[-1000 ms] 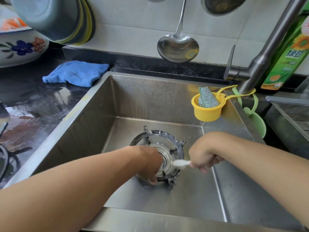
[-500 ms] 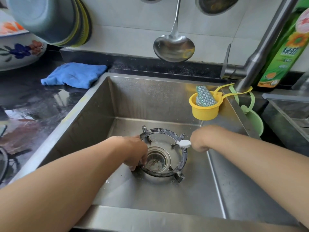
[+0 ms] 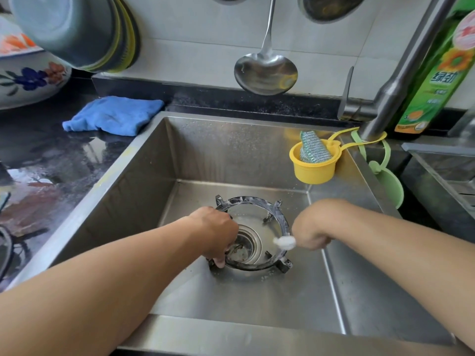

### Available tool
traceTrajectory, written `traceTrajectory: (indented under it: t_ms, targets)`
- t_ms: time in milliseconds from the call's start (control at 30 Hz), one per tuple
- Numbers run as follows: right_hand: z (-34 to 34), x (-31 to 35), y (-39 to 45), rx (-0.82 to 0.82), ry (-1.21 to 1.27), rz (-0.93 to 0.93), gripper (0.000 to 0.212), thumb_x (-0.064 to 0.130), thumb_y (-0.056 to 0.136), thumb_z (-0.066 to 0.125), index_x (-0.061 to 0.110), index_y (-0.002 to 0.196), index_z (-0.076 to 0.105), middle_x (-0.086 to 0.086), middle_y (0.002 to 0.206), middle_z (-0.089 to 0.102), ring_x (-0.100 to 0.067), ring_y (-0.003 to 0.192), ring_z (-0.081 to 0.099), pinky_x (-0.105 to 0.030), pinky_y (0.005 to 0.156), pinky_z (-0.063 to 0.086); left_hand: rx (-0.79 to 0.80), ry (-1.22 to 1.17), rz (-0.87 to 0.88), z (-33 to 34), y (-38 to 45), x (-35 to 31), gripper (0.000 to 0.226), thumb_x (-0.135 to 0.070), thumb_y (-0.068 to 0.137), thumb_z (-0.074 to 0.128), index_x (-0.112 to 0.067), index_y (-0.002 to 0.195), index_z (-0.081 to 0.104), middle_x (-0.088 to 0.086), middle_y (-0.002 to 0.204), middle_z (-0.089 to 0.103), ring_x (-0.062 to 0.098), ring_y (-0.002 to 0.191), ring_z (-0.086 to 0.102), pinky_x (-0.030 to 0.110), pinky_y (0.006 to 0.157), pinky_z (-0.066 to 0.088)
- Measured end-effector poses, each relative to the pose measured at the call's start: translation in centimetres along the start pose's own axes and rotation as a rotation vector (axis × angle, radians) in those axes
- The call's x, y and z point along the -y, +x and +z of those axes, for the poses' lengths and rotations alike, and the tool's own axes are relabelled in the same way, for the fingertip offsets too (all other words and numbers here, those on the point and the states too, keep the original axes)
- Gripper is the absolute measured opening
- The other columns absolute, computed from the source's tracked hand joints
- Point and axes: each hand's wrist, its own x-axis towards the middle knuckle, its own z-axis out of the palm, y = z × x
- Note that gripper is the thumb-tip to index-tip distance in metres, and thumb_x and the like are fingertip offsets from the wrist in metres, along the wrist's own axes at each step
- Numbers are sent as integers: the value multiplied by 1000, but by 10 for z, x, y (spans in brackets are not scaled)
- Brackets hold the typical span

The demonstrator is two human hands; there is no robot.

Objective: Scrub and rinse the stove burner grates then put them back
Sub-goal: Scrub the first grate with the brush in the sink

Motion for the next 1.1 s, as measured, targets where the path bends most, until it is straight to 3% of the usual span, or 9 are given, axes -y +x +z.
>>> traceTrajectory:
  t_ms: [133,233,333,467,567,767,867,967,1100]
  targets:
    - [-2,8,4,95,-74,-85,32,26,107,39,4,100,62,-7,64,44,-21,48,35,-20,41,30,-29,42,2,1,3,-6,44,-56,76,80,-24,105,75,-2,97,71,24,91,68,36,83,58]
    - [-6,-9,9,51,-161,-38,29,9,101,44,-1,116,65,-13,85,61,-23,59,45,-25,56,44,-61,-1,1,2,3,-15,43,-60,80,75,-24,105,73,0,98,71,24,85,63,33,78,53]
    - [-6,-14,7,-81,-310,-59,30,16,99,56,8,126,65,-10,114,69,-14,59,45,-25,57,41,-40,-142,13,4,6,-31,42,-62,88,66,-20,93,72,1,83,63,24,77,54,31,69,43]
    - [-6,-6,7,-49,-139,8,32,-3,97,46,-6,126,60,-14,89,53,-29,84,50,-36,76,42,68,-325,68,0,5,-15,28,-38,92,66,-26,116,73,-3,113,71,23,104,64,25,80,44]
    - [-8,-4,4,-117,-172,8,30,-7,95,45,-10,121,61,-12,72,48,-26,64,45,-32,65,40,166,-270,94,-2,-5,4,46,-36,89,74,-30,134,65,-7,129,67,19,116,61,23,87,40]
    - [-5,-6,3,-83,-228,27,32,-6,96,44,-12,124,59,-25,99,60,-28,69,44,-34,70,38,83,-51,152,4,2,-8,33,-45,86,75,-31,117,76,-4,106,75,23,97,67,31,86,54]
    - [-8,-9,0,-107,-254,52,33,-3,98,41,-8,124,61,-14,81,55,-24,61,42,-28,56,36,63,19,170,2,1,-10,32,-46,90,72,-28,115,77,-1,106,75,24,98,67,32,83,52]
    - [-9,-10,3,-119,-192,52,28,-3,96,44,-8,113,65,-22,104,65,-31,74,48,-34,70,41,59,23,163,3,-2,-10,35,-50,90,71,-26,115,76,-1,109,73,25,101,66,33,85,52]
    - [2,0,5,58,-101,-54,16,7,99,45,6,94,60,-7,65,47,-19,49,37,-23,43,35,49,53,160,2,-3,-15,36,-49,94,67,-24,119,74,3,118,70,28,104,65,30,77,44]
